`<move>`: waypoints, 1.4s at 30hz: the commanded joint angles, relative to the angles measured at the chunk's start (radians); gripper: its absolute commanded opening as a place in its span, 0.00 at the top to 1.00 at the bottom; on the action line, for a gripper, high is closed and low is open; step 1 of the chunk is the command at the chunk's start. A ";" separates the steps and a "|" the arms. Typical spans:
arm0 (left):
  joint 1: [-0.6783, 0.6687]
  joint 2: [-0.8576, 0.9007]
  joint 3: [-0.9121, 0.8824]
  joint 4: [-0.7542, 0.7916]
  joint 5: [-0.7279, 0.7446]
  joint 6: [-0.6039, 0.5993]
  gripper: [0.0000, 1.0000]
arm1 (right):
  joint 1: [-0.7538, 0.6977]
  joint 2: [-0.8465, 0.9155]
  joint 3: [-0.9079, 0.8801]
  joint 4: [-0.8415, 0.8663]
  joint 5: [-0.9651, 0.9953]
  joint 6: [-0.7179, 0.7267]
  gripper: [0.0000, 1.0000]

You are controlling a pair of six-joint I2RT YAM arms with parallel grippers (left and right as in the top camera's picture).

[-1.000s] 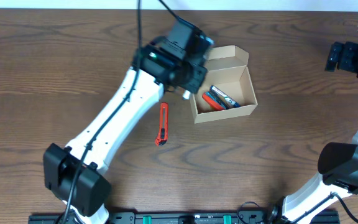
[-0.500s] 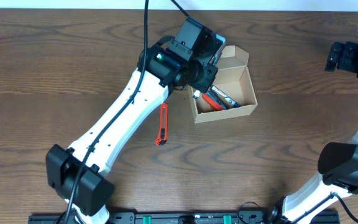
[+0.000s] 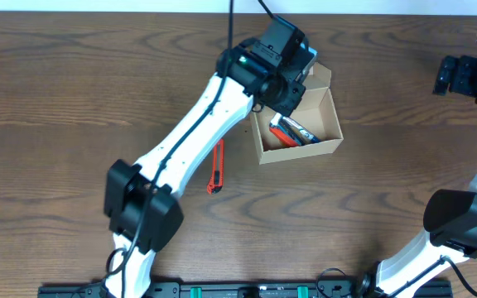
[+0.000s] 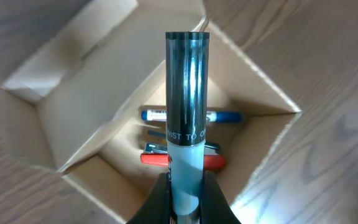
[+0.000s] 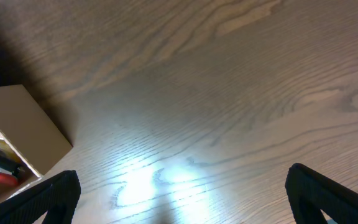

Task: Pack container
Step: 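Lower the marker into the box and open the left gripper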

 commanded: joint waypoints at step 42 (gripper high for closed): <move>-0.044 0.233 0.045 -0.045 -0.001 0.029 0.94 | -0.003 -0.016 0.013 -0.001 -0.003 0.011 0.01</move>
